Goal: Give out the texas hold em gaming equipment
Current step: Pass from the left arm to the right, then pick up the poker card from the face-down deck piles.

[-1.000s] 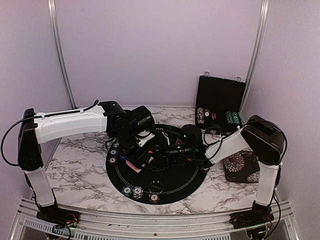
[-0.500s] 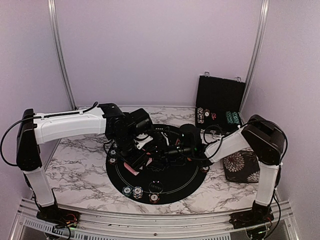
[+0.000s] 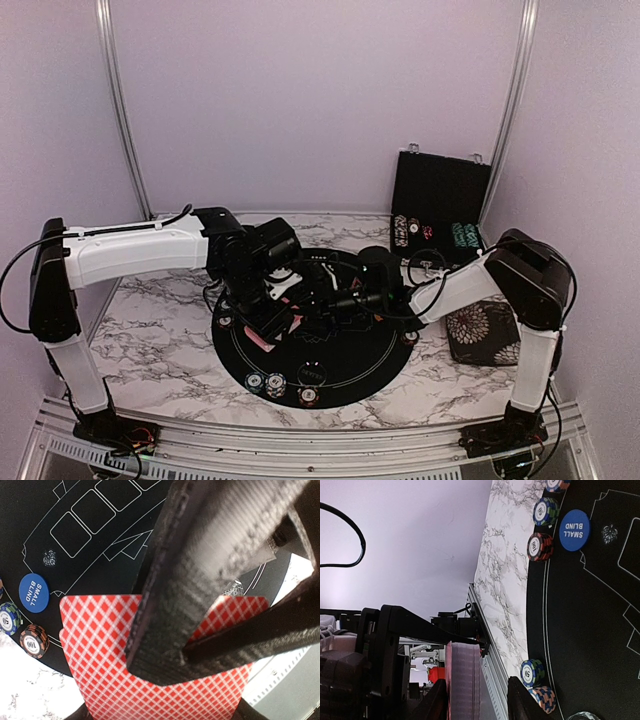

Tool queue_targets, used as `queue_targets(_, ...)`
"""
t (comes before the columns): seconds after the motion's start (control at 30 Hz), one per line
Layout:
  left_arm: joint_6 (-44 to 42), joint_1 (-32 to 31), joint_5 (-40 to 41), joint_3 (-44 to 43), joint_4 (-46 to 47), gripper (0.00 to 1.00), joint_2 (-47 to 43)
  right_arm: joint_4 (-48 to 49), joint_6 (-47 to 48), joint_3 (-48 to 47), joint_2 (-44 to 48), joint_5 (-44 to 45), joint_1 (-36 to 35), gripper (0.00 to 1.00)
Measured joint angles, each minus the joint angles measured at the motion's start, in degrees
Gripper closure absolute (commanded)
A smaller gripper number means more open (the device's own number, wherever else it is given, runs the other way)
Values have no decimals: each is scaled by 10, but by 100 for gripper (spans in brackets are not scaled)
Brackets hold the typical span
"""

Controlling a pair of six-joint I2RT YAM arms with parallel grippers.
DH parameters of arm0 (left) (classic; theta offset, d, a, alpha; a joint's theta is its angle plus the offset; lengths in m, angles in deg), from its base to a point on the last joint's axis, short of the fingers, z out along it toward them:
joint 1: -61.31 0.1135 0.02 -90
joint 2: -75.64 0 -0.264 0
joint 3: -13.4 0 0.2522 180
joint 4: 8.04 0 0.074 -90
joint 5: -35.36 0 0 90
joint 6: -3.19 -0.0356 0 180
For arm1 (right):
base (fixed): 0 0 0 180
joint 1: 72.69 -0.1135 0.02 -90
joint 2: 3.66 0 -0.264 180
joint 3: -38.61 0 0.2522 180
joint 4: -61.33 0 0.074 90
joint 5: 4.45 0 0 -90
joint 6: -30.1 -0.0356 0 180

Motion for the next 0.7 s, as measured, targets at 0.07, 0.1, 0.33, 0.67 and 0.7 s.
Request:
queue_targets(0.07,0,0,0,2,0,39,0,-1,0,0,0,0,0,61)
queue_targets(0.1,0,0,0,2,0,39,0,-1,0,0,0,0,0,61)
queue_targets(0.33,1,2,0,16,-1,39,-5,-2,1,0,1,0,0,58)
queue_targets(0.67,2,8,0,26,-2,39,-11,-2,0,1,10,0,0,64)
queue_targets(0.7,2,8,0,26,-2,39,-12,-1,0,2,10,0,0,64)
